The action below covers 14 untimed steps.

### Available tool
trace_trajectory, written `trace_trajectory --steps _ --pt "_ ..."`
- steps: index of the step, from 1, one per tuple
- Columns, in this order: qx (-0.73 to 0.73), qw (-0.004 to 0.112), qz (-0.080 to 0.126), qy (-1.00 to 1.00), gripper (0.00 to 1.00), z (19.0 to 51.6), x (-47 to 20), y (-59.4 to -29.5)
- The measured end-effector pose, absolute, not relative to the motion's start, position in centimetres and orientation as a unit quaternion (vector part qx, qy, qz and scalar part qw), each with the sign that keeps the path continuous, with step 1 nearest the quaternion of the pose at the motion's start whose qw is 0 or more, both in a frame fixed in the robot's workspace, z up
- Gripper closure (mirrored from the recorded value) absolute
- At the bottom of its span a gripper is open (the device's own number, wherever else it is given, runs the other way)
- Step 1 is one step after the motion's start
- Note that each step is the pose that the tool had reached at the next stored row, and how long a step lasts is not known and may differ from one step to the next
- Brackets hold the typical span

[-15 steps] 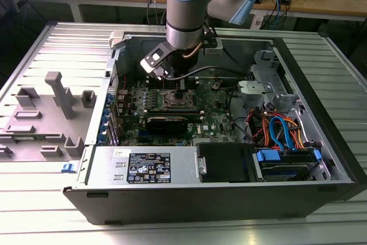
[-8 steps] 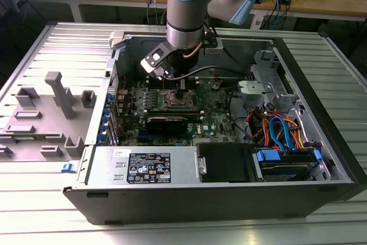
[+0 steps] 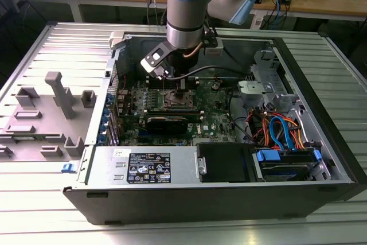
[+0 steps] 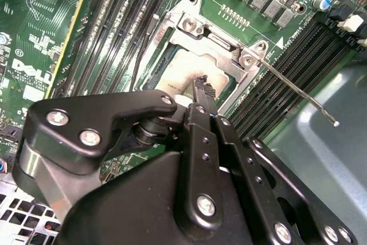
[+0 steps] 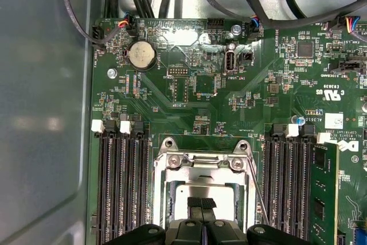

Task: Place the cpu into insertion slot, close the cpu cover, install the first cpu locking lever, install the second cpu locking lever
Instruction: 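Install the first cpu locking lever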

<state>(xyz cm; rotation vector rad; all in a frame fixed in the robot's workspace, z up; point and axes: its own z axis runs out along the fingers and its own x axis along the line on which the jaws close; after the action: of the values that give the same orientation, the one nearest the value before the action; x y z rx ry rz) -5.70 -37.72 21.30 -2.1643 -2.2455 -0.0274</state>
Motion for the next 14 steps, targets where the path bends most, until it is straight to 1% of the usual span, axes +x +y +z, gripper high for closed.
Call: trace_trajectory --steps 14 --pt "-0.694 0.011 -0.009 -0.720 0.89 21.79 -5.70 -37.72"
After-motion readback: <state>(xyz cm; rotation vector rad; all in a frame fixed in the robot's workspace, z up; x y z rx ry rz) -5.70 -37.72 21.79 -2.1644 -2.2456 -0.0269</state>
